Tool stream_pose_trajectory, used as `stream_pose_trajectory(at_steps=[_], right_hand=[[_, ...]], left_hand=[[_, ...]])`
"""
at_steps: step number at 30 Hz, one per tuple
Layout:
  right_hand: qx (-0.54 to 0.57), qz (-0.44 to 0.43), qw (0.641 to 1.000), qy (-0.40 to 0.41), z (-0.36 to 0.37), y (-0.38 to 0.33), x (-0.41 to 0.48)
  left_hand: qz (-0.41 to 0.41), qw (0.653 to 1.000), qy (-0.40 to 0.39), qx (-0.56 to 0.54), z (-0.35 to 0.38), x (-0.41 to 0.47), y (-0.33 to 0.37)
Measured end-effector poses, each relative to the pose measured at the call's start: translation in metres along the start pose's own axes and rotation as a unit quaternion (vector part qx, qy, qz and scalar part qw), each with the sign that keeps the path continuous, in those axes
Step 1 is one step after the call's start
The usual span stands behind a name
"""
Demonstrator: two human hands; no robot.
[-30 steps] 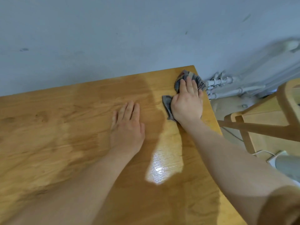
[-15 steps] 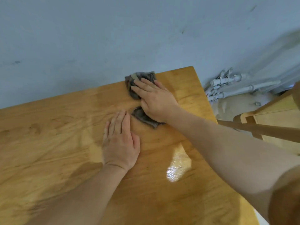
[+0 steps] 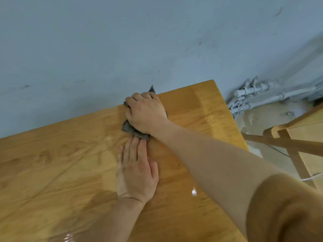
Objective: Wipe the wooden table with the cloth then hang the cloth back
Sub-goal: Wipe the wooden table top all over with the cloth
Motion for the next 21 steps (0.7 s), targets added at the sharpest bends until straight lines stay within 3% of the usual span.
stream_pose_trajectory(at_steps=[3, 9, 13, 18, 21], right_hand=[[-0.016, -0.022, 1.0, -0.006, -0.006, 0.021, 0.007], [-0.014, 0.152, 0.987, 0.058, -0.045, 0.159, -0.01], [-0.009, 0.211, 0.977, 0.042, -0.052, 0.17, -0.047], [-0.036, 0.131, 0.991, 0.015, -0.052, 0.142, -0.135], [-0.032, 0.094, 0.995, -0.017, -0.054, 0.147, -0.124]], left_hand=[[0.007, 1.0, -0.004, -0.003, 0.001, 0.002, -0.003], [0.019, 1.0, -0.004, -0.008, 0.002, 0.0, -0.004], [0.016, 1.0, -0.003, -0.011, 0.002, 0.0, -0.002], [0.024, 1.0, -0.002, -0.01, 0.002, -0.002, -0.001], [0.026, 1.0, -0.002, -0.005, 0.001, 0.001, 0.0]])
Point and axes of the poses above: each hand's wrist, its own x-axis towards the middle knuckle, its own z-axis out of the palm, y = z × x, the point moved 5 cm from there along x, towards the middle knuckle, and after that the axes turned 11 degrees about z, right-handed, at the moved point
